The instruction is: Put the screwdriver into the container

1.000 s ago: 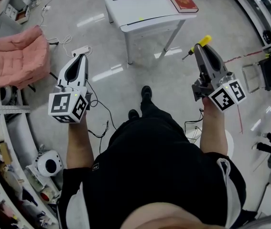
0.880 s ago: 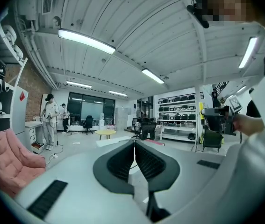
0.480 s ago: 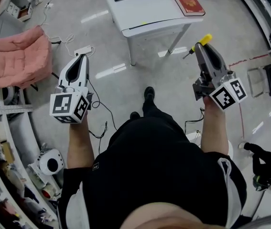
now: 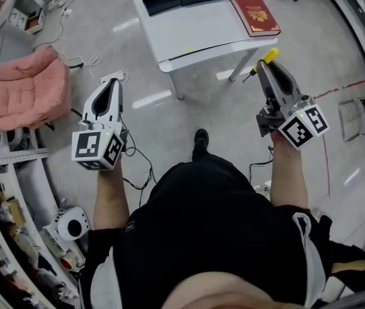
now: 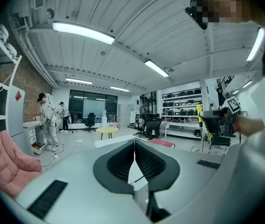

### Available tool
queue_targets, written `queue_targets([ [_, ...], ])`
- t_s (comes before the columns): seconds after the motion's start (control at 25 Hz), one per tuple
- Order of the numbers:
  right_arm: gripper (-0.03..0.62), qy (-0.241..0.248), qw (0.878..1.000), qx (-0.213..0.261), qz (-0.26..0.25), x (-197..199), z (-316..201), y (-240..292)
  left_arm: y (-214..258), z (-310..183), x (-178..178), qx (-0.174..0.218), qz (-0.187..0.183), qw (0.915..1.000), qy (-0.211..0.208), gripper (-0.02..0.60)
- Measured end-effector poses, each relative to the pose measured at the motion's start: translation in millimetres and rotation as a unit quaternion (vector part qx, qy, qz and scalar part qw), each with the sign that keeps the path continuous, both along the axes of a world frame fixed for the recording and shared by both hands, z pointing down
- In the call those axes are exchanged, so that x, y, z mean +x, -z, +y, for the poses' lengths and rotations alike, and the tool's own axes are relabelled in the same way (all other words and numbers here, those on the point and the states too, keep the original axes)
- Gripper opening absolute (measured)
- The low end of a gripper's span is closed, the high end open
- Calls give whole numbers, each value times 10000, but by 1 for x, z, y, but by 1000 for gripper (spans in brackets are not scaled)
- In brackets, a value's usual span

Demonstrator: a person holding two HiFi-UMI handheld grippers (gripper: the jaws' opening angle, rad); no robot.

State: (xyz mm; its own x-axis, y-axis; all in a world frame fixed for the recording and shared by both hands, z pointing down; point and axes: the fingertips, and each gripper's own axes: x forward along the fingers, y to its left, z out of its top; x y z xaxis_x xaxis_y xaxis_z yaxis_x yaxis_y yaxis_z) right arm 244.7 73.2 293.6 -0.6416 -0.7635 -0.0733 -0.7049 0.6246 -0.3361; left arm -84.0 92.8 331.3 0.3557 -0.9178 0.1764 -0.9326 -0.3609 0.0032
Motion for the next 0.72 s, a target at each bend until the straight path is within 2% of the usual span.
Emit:
queue_targets([
  [0.32,80,106,9998,70,-139,32,-64,2,8,-53,28,3,-165,9998,120,20],
  [0.72,80,302,9990,194,-274,57,-97,17,25,-88,52,149,-288,9990,306,20],
])
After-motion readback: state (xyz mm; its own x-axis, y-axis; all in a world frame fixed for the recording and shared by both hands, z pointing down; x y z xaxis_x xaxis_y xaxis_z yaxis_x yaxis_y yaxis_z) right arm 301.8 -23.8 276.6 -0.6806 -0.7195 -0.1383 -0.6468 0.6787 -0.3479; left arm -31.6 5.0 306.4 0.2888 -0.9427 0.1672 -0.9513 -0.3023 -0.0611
